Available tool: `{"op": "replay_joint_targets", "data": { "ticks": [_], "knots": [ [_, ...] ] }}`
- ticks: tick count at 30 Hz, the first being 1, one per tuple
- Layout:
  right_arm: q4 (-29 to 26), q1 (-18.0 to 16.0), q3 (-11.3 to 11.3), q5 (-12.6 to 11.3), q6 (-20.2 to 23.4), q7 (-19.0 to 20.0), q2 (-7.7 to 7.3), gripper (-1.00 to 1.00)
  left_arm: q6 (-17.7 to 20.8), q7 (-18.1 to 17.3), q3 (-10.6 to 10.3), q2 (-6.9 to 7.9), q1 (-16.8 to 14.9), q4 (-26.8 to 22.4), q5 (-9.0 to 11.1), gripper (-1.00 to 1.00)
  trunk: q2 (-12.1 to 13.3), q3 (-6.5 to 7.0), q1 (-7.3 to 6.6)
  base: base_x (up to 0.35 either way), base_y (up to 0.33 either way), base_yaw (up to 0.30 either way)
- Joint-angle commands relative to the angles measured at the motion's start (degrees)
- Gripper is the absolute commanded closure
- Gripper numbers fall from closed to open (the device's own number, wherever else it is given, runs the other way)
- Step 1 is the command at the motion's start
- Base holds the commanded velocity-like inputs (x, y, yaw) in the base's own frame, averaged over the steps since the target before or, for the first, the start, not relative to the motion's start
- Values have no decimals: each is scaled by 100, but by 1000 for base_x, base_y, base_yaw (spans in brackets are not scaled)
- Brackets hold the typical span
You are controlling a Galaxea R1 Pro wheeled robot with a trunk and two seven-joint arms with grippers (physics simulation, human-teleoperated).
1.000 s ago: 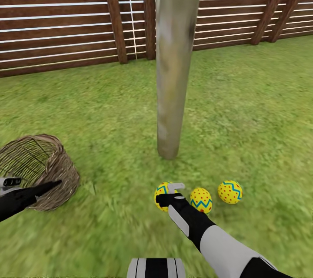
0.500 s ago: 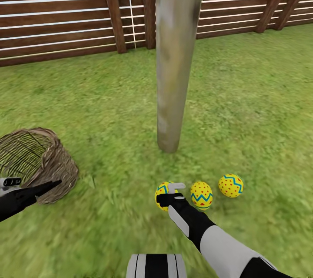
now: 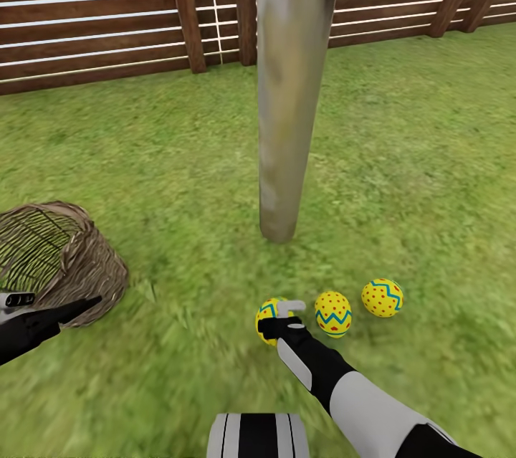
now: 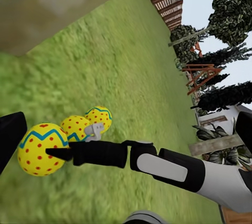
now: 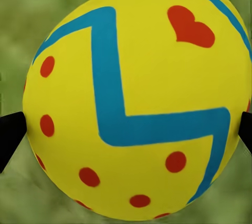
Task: Take the three Easter eggs out of the wicker basket on the lawn in the garden, then place them on the lawn next to a single tree (choose any tree) so that all three eggs are next to the same tree and none are left in the basket.
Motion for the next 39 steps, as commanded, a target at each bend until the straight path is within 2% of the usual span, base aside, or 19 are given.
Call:
{"op": "replay_joint_targets", "data": {
  "ticks": [1, 14, 27, 39],
  "knots": [
    [-4, -5, 28, -31, -26, -43, 0, 100, 64, -26, 2, 1, -1, -1, -7, -100, -2, -4, -1, 0, 0, 0],
    [-4, -4, 32, -32, -71, -43, 0, 100, 75, -26, 8, 8, -1, -1, -8, -100, -2, -4, -1, 53, 19, 0],
    [-4, -6, 32, -32, -74, -43, 0, 100, 77, -26, 9, 9, -1, -1, -8, -100, -19, -292, 33, 0, 0, 0],
    [-4, -4, 32, -32, -80, -43, 0, 100, 80, -26, 10, 9, -1, -1, -8, -100, -19, -292, 33, 42, 0, 0]
  ]
}}
